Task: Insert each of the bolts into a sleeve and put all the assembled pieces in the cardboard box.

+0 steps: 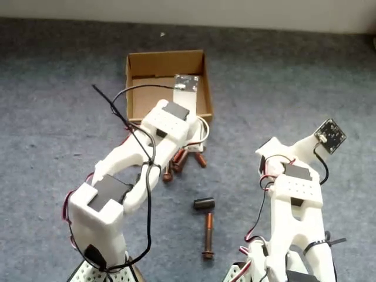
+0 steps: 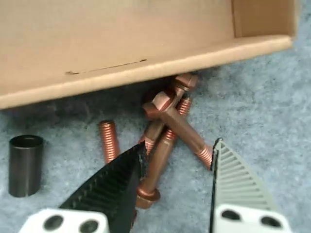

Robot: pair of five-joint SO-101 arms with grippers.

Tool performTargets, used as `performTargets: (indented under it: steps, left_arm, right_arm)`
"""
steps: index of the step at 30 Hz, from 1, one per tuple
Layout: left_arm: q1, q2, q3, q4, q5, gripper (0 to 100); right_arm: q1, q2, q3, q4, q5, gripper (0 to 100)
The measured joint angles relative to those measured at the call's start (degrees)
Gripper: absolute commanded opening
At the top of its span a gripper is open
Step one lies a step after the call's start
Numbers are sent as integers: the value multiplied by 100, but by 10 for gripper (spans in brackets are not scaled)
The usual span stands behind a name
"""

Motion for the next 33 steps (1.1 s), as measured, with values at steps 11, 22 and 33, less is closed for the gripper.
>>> performTargets:
  steps: [11,22,33]
  left_arm:
    - [167,527,-396,-53,18,234]
    - [-53,536,-484,-510,431,228]
    - [-114,1055,-589,-1152,404,22]
  right_arm:
    - [-26,0,0,0,0,4]
    - [-18,0,0,0,0,4]
    - [-26,0,62,0,0,4]
